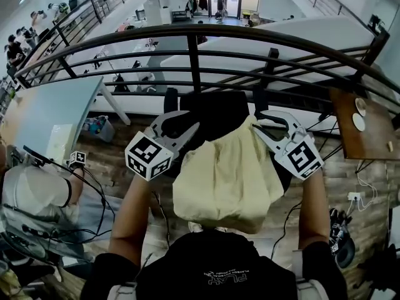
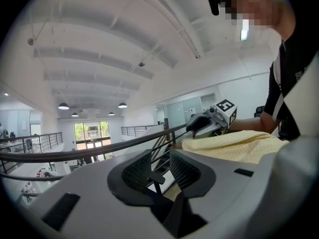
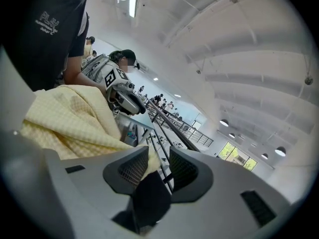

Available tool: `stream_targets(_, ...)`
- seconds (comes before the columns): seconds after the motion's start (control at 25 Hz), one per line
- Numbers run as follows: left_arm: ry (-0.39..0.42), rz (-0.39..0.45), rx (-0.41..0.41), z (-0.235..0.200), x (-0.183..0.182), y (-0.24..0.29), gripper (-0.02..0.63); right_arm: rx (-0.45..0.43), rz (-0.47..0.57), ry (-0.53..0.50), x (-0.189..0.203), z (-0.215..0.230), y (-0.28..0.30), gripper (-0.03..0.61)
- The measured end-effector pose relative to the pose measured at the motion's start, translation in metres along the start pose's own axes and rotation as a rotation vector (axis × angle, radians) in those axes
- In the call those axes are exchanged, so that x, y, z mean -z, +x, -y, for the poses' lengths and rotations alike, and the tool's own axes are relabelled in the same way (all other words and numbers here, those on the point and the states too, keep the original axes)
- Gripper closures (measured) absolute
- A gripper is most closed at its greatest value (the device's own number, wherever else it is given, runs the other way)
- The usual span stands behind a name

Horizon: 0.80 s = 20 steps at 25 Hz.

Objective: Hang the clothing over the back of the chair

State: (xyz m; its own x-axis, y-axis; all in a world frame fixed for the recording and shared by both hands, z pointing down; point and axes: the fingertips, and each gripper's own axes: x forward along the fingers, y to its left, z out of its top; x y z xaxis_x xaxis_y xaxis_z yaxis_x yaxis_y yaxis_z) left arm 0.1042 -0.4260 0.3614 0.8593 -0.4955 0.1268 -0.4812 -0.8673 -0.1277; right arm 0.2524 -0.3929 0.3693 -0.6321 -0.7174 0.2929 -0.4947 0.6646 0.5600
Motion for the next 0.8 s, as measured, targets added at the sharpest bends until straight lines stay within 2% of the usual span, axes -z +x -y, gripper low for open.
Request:
stream_targets(0.12,-0.013,0.003,-0.006,-0.004,0.001,-0.011,0.486,-0.011,0.003,0.034,0.0,-0.003,0.0,0.42)
stream_targets(0.48,0.021,0.025,-0.067,-0.008,-0.001,-0.022,0.494,0.067,0.033,0.01,-0.015,0.003,-0.006,0.422)
stream_targets(0.6,0.041,0.054,-0.093,-0.011,-0.012,-0.025,0.516,0.119,0.069,-0.016,-0.029,0.009,-0.01,0.453)
stream_targets(0.68,0.05,0.071,-0.105,-0.01,-0.02,-0.028,0.526,0.169,0.131,-0.014,-0.044,0.015,-0.016,0.505)
stream_targets(0.8,0.052,0.1,-0.118,-0.008,-0.032,-0.03,0.535,0.239,0.21,-0.003,-0.065,0.024,-0.025,0.52)
